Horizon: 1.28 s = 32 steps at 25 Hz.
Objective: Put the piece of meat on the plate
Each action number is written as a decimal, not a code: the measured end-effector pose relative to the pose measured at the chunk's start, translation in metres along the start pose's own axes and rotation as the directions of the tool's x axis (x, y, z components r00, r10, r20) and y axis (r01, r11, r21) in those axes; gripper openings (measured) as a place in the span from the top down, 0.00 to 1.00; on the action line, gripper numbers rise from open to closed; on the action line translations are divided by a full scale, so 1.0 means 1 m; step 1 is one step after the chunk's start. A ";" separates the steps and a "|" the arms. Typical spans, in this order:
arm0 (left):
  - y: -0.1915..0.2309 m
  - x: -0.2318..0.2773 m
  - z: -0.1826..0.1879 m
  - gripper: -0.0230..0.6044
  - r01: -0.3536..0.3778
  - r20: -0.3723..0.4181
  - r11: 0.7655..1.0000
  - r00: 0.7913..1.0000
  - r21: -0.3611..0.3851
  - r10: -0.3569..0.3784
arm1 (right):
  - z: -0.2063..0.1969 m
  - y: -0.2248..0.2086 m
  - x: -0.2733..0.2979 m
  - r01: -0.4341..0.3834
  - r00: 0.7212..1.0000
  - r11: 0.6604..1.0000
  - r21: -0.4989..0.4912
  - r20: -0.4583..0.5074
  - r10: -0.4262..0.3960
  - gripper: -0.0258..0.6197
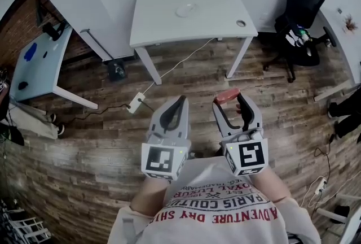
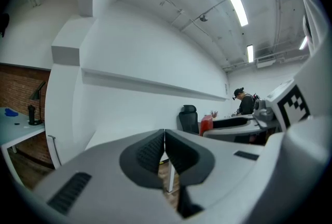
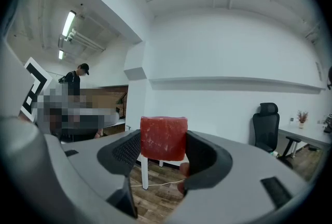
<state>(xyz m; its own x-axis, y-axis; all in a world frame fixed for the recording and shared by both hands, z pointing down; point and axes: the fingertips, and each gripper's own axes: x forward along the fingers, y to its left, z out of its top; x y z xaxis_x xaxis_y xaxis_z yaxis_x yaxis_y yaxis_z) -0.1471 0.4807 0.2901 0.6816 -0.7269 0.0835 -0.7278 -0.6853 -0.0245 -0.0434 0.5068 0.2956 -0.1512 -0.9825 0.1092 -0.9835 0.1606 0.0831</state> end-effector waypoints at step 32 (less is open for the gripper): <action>0.003 0.293 0.022 0.95 -0.247 -0.018 0.963 0.969 -0.108 0.247 | -0.001 -0.252 0.215 -0.287 0.958 0.955 0.071 0.001 0.288 0.54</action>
<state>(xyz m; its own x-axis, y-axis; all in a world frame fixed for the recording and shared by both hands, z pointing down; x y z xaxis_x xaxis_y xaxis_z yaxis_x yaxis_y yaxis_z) 0.0524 0.2643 0.2928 0.4796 -0.8726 0.0926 -0.8774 -0.4756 0.0634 0.1723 0.2548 0.2993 -0.4281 -0.8947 0.1272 -0.9031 0.4289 -0.0222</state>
